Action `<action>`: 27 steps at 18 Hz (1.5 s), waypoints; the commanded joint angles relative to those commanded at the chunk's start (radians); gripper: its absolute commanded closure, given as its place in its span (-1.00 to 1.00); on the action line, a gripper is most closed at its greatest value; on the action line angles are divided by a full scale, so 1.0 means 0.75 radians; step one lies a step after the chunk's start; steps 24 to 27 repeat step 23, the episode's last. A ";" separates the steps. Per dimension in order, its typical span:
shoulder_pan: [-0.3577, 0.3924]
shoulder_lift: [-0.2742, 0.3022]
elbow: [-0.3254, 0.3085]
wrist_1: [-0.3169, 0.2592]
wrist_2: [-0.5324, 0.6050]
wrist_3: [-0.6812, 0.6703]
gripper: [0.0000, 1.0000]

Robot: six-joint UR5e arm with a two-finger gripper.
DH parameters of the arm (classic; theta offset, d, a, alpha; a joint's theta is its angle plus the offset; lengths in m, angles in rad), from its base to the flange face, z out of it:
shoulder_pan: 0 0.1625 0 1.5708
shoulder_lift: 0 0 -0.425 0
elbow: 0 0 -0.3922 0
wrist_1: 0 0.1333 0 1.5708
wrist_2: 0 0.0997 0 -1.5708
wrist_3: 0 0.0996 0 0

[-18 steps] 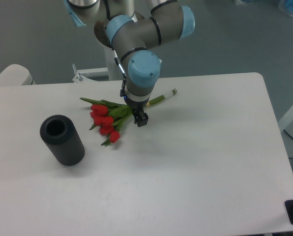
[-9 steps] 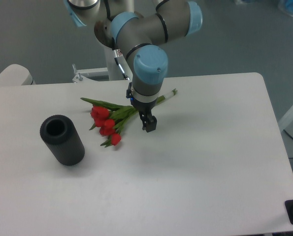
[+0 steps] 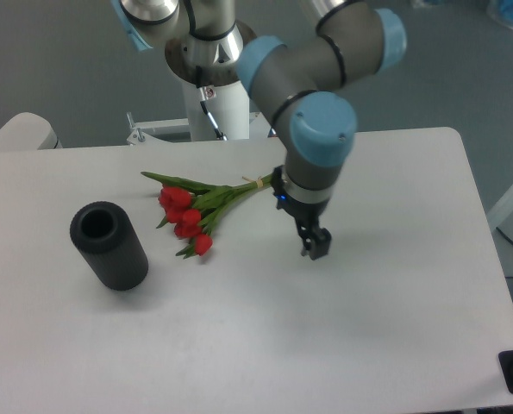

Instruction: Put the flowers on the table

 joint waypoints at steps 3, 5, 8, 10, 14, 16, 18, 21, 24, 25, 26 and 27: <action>0.002 -0.059 0.084 -0.002 0.000 -0.002 -1.00; 0.002 -0.096 0.121 -0.002 0.000 -0.006 -1.00; 0.002 -0.123 0.154 -0.004 0.000 -0.006 -1.00; 0.002 -0.137 0.176 -0.010 0.000 -0.006 -1.00; 0.002 -0.166 0.207 -0.012 0.000 -0.031 -1.00; 0.002 -0.172 0.211 -0.010 0.000 -0.039 -1.00; 0.002 -0.172 0.209 -0.010 0.000 -0.053 -1.00; 0.002 -0.174 0.207 -0.010 0.000 -0.063 -1.00; 0.002 -0.174 0.203 -0.008 0.004 -0.063 -1.00; 0.002 -0.174 0.203 -0.008 0.004 -0.063 -1.00; 0.002 -0.174 0.203 -0.008 0.004 -0.063 -1.00; 0.002 -0.174 0.203 -0.008 0.004 -0.063 -1.00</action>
